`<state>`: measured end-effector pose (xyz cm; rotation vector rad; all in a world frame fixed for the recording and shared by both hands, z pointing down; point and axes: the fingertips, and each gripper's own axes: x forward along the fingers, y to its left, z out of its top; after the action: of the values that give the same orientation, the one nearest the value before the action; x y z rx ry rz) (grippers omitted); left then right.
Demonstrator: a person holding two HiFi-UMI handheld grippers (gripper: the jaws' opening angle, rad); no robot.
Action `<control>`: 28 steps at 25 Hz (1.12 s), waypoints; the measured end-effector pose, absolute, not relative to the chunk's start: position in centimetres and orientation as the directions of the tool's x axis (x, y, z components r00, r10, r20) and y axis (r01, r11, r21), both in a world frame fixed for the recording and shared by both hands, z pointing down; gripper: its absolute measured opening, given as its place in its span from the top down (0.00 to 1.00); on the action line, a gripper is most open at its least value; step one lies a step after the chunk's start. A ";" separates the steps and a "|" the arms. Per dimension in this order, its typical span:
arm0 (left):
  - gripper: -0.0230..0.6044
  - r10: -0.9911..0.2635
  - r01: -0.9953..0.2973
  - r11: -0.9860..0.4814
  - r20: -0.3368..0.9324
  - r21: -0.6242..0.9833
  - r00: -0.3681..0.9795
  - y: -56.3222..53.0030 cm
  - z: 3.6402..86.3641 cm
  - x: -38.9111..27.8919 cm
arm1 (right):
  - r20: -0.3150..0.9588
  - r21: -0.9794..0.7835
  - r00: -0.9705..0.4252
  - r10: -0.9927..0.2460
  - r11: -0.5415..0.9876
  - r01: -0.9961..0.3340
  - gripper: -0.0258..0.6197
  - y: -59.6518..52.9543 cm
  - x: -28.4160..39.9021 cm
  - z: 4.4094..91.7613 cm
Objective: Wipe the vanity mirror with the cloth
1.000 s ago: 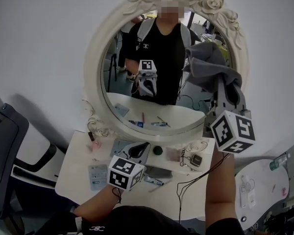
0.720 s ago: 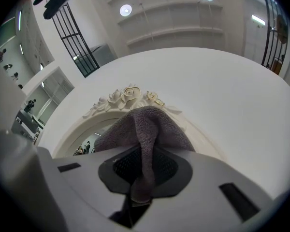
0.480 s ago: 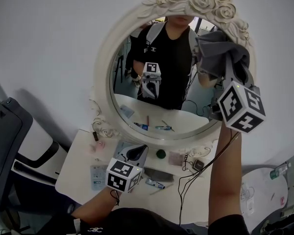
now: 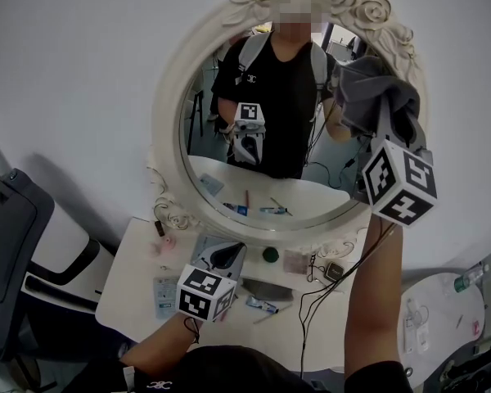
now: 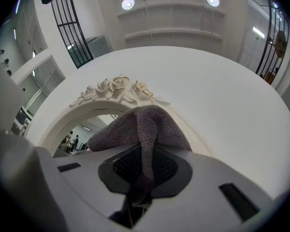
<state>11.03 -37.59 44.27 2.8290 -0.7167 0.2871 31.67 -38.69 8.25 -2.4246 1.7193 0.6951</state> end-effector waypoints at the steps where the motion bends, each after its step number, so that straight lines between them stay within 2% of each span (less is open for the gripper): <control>1: 0.97 -0.444 -0.484 -0.861 0.237 0.154 0.864 -37.6 44.3 11.2 | -0.406 0.193 0.268 -0.874 -0.369 -0.909 0.90 -38.5 32.0 8.6; 22: 0.97 -0.412 -0.460 -0.872 0.257 0.166 0.874 -37.2 45.4 12.2 | -0.296 0.043 0.434 -0.851 -0.466 -0.884 0.90 -35.5 37.8 20.7; 28: 0.97 -0.405 -0.454 -0.875 0.260 0.167 0.877 -37.2 45.6 12.4 | -0.199 0.037 0.446 -0.873 -0.462 -0.886 0.90 -35.4 38.5 25.1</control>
<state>12.37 -37.23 45.65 2.8239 -0.6547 0.3206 38.53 -35.41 25.11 -2.6098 1.5897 0.2921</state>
